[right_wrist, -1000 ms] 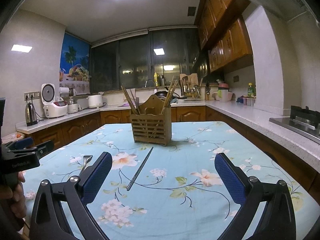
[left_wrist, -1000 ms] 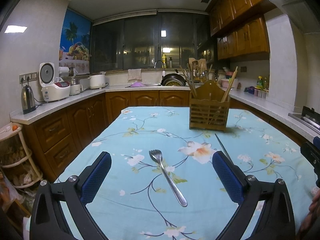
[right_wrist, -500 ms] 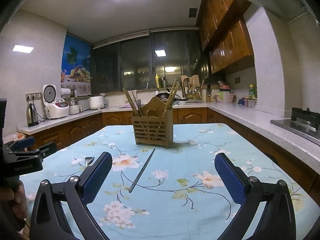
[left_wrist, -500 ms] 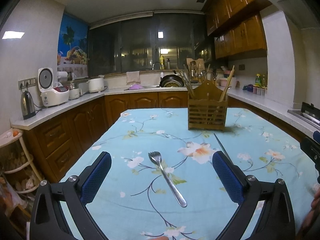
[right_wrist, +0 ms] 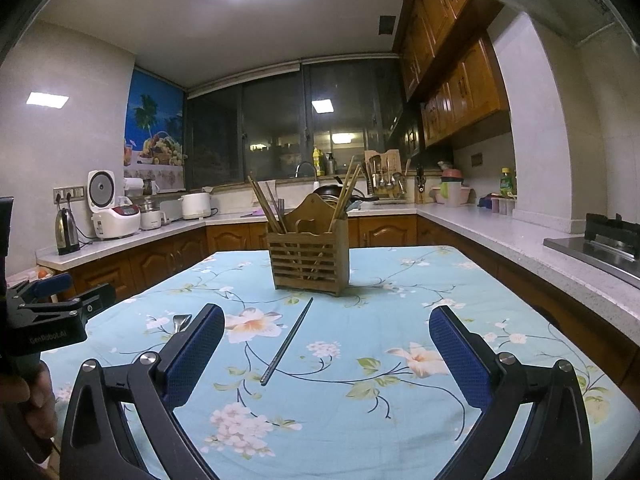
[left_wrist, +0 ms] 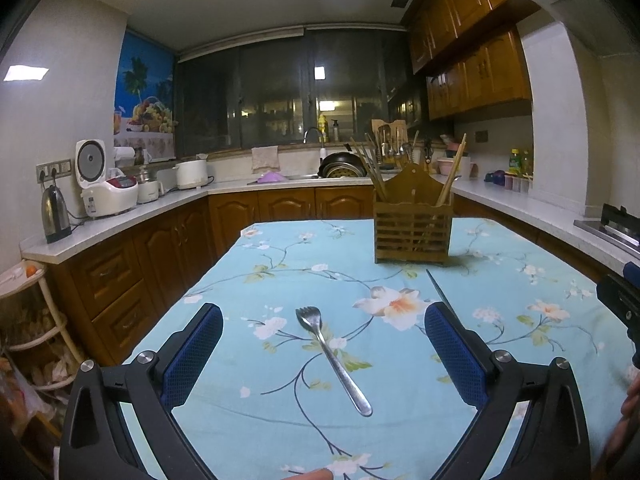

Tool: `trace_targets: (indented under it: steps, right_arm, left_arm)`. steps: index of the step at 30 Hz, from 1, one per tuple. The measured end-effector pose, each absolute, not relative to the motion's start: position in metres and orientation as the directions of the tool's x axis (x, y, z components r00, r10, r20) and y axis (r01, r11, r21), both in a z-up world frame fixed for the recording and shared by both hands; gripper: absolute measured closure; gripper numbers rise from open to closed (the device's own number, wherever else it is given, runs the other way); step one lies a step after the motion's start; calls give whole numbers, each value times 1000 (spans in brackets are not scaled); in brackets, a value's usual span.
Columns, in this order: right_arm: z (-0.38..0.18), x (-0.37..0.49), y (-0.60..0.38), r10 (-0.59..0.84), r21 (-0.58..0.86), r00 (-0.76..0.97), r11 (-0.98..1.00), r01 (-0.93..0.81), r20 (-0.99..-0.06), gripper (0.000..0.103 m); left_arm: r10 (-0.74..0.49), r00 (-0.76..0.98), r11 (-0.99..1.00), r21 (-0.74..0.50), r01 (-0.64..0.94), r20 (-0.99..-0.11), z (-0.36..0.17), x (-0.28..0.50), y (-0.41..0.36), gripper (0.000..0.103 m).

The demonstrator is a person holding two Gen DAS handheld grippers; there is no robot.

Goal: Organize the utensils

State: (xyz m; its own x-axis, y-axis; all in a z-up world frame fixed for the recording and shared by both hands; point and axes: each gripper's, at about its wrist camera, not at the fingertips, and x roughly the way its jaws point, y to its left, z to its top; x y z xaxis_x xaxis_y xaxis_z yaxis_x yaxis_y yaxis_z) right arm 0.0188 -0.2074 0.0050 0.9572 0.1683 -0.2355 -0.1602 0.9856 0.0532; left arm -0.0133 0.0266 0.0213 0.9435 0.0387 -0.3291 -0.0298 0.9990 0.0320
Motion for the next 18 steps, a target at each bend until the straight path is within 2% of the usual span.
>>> trace_targets:
  steps: [18]
  right_arm:
    - [8,17,-208,179,67,956,984,-168,-233,0]
  left_arm:
    - [39,952,999,24,-33,-304,25,-18,23,1]
